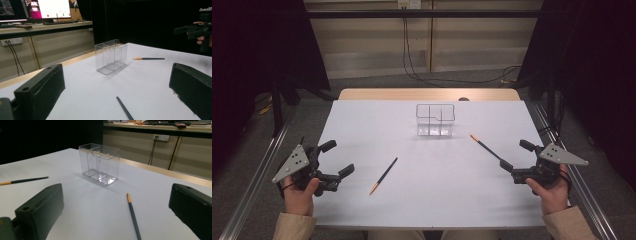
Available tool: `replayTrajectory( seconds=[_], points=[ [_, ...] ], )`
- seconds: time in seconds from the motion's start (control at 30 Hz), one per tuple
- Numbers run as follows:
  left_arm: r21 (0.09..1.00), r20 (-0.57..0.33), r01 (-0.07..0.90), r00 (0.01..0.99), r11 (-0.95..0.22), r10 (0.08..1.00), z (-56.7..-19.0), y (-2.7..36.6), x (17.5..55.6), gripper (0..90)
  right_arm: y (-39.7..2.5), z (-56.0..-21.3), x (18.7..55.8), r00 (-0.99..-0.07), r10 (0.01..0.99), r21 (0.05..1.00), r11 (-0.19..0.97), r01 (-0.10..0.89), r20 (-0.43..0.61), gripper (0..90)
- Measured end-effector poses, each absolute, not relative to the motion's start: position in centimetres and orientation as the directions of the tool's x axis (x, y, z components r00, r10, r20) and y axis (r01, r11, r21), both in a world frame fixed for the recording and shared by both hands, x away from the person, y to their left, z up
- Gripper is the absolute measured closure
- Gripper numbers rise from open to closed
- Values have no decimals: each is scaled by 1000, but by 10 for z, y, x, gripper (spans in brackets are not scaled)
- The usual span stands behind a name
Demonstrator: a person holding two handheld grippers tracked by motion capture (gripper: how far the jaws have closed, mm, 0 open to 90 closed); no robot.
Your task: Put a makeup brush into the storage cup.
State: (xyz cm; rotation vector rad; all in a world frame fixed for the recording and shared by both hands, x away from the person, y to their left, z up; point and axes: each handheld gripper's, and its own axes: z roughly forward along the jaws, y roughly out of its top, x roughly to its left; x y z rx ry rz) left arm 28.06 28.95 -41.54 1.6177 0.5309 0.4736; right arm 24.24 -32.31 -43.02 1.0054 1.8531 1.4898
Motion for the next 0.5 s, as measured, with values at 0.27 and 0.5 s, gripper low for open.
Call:
replayTrajectory(
  seconds=[0.27,0.5],
  points=[
    [993,-2,72,803,-94,596,-416,288,280,0,-321,-430,243,-574,818,972,110,207,30,0],
    [993,0,73,802,-98,597,-415,286,281,0,-320,-430,243,-578,816,971,115,208,28,0]
  ],
)
